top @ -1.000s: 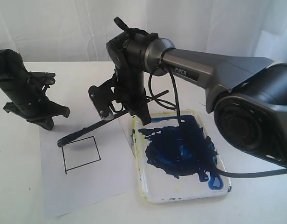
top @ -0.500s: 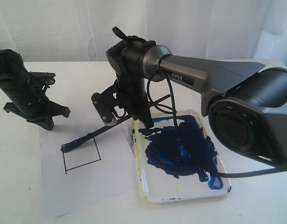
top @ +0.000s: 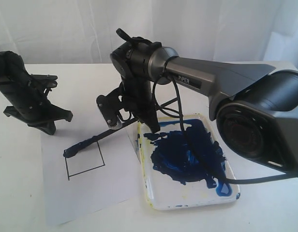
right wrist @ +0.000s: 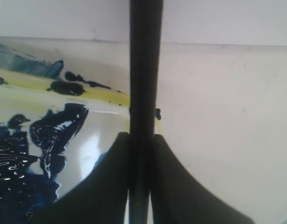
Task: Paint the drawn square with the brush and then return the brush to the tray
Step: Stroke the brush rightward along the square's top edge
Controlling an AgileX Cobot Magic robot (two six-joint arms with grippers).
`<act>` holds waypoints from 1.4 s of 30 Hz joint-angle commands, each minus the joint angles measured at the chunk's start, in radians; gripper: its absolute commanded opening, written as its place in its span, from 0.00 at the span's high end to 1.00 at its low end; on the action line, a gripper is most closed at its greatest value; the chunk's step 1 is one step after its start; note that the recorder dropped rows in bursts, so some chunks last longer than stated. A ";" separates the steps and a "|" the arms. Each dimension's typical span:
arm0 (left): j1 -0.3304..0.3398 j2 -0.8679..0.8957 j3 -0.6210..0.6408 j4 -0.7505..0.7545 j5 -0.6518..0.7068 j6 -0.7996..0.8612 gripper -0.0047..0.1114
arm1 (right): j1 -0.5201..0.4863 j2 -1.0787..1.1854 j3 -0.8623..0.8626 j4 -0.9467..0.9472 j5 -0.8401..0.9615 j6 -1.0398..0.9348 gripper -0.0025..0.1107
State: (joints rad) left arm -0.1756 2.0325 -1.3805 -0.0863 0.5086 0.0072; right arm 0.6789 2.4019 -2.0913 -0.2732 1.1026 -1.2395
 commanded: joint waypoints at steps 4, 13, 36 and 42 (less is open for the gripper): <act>0.004 0.016 0.006 -0.003 0.032 -0.007 0.96 | 0.000 -0.006 -0.001 0.008 -0.008 0.013 0.98; 0.004 0.016 0.006 -0.003 0.032 -0.007 0.96 | 0.000 -0.006 -0.001 -0.045 0.057 0.013 0.98; 0.004 0.016 0.006 -0.003 0.032 -0.007 0.96 | -0.002 -0.006 -0.001 -0.203 0.115 0.096 0.98; 0.004 0.016 0.006 -0.003 0.032 -0.007 0.96 | -0.002 -0.008 -0.001 -0.209 0.119 0.096 0.98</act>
State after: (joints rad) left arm -0.1756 2.0325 -1.3805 -0.0863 0.5086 0.0072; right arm 0.6789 2.4050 -2.0913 -0.4590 1.2053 -1.1488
